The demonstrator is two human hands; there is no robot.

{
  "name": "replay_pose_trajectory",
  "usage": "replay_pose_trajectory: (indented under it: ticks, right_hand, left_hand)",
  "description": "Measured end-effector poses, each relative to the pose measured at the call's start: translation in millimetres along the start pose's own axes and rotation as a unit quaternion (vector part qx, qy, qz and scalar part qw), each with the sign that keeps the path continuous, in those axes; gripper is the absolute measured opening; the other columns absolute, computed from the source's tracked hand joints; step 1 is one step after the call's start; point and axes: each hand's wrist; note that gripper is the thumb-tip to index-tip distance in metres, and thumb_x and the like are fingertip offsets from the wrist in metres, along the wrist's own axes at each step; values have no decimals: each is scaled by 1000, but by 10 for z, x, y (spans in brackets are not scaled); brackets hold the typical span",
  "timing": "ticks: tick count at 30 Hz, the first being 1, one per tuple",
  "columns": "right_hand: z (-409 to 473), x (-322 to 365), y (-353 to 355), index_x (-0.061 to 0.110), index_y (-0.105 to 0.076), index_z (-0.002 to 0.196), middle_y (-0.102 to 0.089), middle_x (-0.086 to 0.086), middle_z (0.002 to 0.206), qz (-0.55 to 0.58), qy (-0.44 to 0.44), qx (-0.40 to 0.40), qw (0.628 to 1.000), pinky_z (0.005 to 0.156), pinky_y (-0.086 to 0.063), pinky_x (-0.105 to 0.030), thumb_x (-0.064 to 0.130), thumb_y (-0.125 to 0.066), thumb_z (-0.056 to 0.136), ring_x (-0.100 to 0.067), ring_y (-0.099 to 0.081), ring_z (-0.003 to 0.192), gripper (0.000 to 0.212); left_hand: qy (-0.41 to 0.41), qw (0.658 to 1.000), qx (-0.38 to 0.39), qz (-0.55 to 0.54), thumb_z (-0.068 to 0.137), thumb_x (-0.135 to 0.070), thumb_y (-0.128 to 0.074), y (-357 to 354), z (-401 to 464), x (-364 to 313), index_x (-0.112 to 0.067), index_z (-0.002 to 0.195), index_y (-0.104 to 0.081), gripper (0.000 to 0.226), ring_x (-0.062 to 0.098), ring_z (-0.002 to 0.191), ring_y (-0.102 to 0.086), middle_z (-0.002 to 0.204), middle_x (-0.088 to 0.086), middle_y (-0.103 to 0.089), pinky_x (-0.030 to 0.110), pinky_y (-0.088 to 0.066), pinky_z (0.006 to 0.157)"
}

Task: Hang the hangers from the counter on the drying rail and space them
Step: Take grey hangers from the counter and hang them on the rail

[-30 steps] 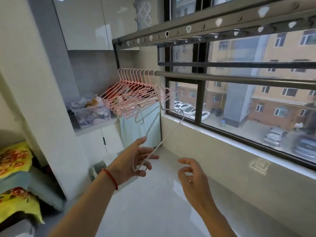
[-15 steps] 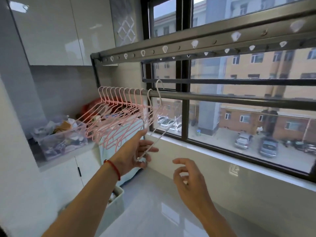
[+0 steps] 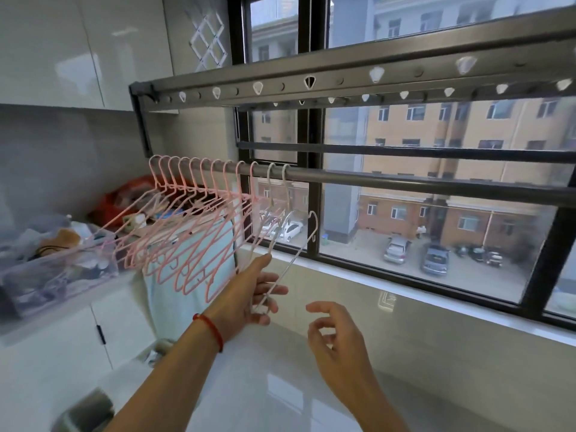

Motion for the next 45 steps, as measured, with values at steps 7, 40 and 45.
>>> replay_pose_trajectory:
  ticks: [7, 40, 45]
  right_hand:
    - [-52, -36, -50, 32, -59, 108, -58, 13, 120, -14, -14, -7, 1000, 73, -54, -14, 2, -62, 93, 1, -60, 101, 34]
    - [-1580, -718, 2003, 29, -63, 111, -66, 16, 113, -15, -195, -205, 959, 72, -51, -11, 6, -63, 93, 1, -63, 94, 29]
    - [-2507, -929, 3509, 32, -58, 115, -65, 17, 112, -21, -238, -317, 918, 76, -55, -18, 9, -62, 92, -2, -64, 92, 32]
  left_hand:
    - [-8, 1000, 8, 4, 91, -64, -57, 59, 42, 25, -11, 121, -66, 62, 17, 62, -61, 107, 8, -79, 28, -46, 51]
    - [-170, 945, 124, 252, 92, -29, -71, -2385, -841, 1756, -32, 108, -72, 17, -8, 95, -66, 104, -17, -73, 9, -49, 76]
    - [-196, 921, 221, 253, 92, -30, -70, -4180, -1409, 1963, -31, 103, -74, 12, -6, 93, -66, 101, -17, -75, 20, -56, 84]
Point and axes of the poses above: each hand's wrist, its own z-axis towards the middle knuckle, its own y-axis out of the back of the hand, x = y × z
